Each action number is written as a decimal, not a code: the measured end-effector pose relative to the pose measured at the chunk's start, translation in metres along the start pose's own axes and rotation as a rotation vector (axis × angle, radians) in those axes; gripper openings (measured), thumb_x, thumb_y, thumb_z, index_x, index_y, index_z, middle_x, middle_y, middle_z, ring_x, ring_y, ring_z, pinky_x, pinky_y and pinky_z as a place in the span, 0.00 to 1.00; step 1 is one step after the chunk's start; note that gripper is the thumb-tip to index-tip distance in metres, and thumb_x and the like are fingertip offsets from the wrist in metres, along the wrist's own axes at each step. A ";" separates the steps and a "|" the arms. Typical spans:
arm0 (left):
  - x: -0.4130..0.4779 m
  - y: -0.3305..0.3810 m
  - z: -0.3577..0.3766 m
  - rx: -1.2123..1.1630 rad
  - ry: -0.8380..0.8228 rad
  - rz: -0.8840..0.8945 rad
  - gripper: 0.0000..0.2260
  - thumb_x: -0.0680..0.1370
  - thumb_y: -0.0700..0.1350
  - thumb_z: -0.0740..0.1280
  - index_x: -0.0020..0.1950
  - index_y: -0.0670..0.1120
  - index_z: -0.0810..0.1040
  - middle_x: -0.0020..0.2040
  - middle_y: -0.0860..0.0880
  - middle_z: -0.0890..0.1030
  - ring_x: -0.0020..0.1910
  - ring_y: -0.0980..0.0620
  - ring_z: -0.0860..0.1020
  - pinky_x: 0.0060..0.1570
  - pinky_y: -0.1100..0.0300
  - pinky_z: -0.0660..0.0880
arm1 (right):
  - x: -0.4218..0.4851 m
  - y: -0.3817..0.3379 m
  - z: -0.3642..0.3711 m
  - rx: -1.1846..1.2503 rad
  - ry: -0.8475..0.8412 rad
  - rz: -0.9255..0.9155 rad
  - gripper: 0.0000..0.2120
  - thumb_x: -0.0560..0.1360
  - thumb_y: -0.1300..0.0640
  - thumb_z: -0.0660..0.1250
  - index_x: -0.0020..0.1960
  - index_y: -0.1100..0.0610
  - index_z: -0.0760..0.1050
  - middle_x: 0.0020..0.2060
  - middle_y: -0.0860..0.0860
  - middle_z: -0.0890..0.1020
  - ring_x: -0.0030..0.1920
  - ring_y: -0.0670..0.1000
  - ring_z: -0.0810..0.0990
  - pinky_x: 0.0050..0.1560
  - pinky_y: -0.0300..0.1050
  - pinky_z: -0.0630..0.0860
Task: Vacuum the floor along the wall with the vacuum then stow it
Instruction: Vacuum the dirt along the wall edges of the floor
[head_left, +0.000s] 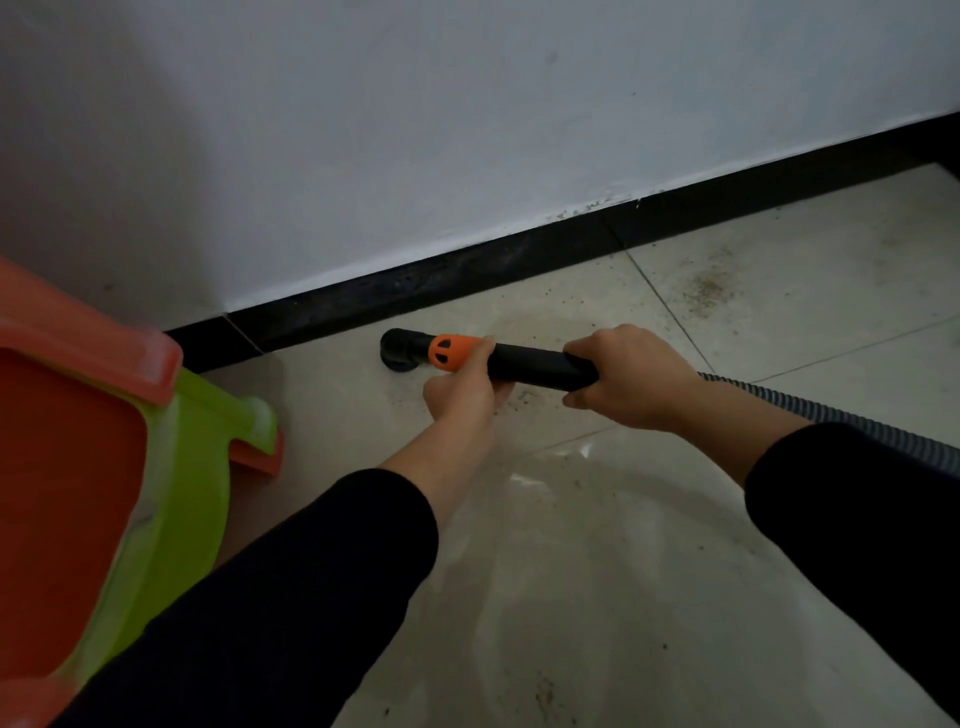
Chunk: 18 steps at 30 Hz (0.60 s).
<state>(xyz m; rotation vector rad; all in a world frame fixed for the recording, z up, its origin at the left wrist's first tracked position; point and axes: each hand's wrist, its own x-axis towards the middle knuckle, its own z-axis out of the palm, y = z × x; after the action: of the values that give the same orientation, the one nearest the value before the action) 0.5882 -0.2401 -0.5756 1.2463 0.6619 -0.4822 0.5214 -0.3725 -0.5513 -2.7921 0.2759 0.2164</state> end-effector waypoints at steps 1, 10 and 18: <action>-0.001 0.000 -0.001 -0.004 0.003 0.000 0.12 0.74 0.41 0.73 0.51 0.42 0.72 0.46 0.43 0.80 0.41 0.50 0.81 0.44 0.60 0.80 | 0.000 0.000 -0.001 0.009 -0.006 -0.006 0.08 0.73 0.52 0.70 0.51 0.52 0.77 0.35 0.47 0.76 0.36 0.46 0.75 0.33 0.38 0.68; -0.020 -0.008 -0.004 0.016 0.010 -0.002 0.10 0.76 0.42 0.70 0.54 0.43 0.72 0.44 0.46 0.79 0.38 0.52 0.79 0.48 0.58 0.80 | -0.010 0.004 -0.008 0.008 -0.062 -0.040 0.08 0.73 0.52 0.71 0.50 0.52 0.78 0.34 0.48 0.76 0.35 0.46 0.75 0.35 0.38 0.68; -0.036 -0.015 -0.005 0.029 0.005 -0.034 0.09 0.77 0.42 0.69 0.43 0.48 0.69 0.45 0.45 0.79 0.42 0.49 0.80 0.52 0.54 0.80 | -0.022 0.007 -0.016 -0.004 -0.082 -0.065 0.06 0.72 0.54 0.72 0.48 0.52 0.78 0.34 0.47 0.77 0.36 0.47 0.76 0.41 0.43 0.75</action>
<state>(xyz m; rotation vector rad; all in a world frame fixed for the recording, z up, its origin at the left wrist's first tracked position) 0.5512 -0.2395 -0.5626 1.2652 0.6834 -0.5189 0.5003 -0.3807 -0.5344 -2.7827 0.1643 0.3153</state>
